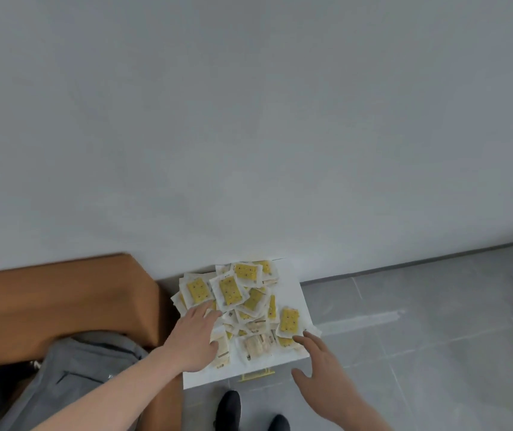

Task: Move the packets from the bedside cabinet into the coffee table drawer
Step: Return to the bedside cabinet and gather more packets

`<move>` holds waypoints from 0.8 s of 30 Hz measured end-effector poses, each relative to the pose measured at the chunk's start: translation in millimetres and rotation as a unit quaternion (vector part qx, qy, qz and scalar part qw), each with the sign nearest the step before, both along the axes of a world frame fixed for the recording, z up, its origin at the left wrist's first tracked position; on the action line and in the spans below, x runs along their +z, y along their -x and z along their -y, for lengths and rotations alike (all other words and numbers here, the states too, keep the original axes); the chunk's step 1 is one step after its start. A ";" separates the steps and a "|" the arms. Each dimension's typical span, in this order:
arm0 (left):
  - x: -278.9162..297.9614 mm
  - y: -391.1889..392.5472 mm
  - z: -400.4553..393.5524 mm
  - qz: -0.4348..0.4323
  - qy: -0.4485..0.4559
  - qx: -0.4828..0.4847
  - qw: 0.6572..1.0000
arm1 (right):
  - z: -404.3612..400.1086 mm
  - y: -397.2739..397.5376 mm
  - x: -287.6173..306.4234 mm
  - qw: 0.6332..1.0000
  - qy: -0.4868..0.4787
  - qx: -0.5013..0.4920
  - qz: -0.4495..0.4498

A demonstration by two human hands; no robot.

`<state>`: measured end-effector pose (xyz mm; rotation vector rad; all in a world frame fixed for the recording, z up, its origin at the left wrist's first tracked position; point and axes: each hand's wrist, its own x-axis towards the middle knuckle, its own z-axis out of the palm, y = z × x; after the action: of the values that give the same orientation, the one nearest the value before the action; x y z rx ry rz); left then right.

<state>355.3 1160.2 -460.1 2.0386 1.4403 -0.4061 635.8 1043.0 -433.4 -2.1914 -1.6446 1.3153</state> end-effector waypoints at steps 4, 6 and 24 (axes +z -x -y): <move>-66.7 -18.8 -51.5 -0.012 0.001 0.000 1.000 | -47.8 -2.6 -59.3 1.000 0.016 0.001 0.000; -99.3 -28.4 -66.0 -0.028 0.004 -0.001 1.000 | -61.3 -3.6 -87.5 0.999 0.034 -0.001 0.005; -277.7 -50.4 -114.0 -0.041 -0.093 -0.011 0.995 | -125.6 20.6 -237.9 1.000 -0.015 0.023 0.008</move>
<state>405.8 1274.2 -737.7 2.2091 1.5581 -0.3805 615.3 1168.7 -671.3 -2.1663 -1.7187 1.2785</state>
